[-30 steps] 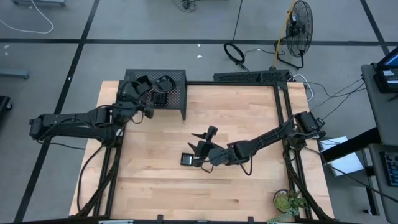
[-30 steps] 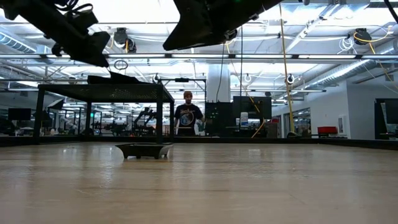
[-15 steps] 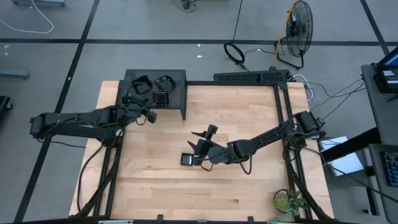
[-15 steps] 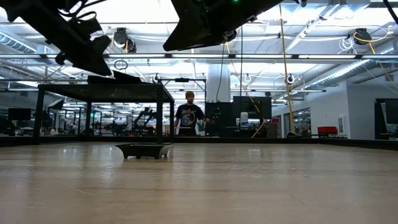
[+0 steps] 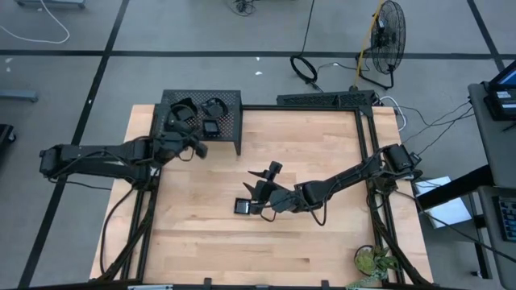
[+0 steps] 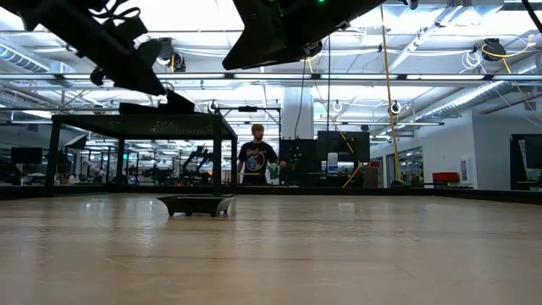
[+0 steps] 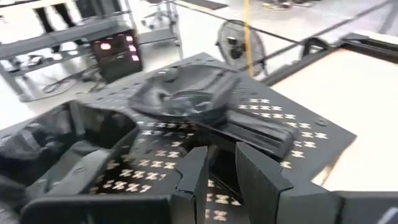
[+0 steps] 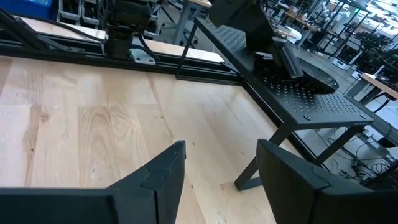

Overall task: Pick & Place Mini shaped plates
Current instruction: Stack the square plate on top of the square plate on the shelf

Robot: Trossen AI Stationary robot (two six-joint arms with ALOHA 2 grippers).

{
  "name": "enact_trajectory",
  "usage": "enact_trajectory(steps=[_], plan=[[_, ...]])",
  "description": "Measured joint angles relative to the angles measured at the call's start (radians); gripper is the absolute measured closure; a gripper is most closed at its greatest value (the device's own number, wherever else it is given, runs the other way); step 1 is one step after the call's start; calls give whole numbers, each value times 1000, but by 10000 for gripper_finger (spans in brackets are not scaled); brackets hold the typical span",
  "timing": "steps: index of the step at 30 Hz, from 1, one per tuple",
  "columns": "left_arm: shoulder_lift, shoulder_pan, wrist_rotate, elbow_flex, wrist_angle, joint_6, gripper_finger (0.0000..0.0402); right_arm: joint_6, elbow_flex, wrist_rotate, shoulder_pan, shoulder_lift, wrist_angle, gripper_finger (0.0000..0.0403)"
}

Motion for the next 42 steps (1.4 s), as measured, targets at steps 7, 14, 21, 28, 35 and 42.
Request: enact_trajectory(steps=[7,14,21,28,35,42], plan=[[0,0,54,0,-13,24,314,0,0,-1,0,0,-2,218],[0,1,-27,0,-49,29,314,0,0,-1,0,0,-2,216],[-13,-12,-26,0,-51,39,314,1,0,-17,0,0,-5,216],[-130,-156,125,-11,107,156,314,234,1,-306,-32,17,-114,216],[-178,-333,299,-179,479,288,314,314,2,-464,-73,152,-99,216],[-177,-403,286,-264,619,320,314,317,-1,-500,-96,211,-104,216]])
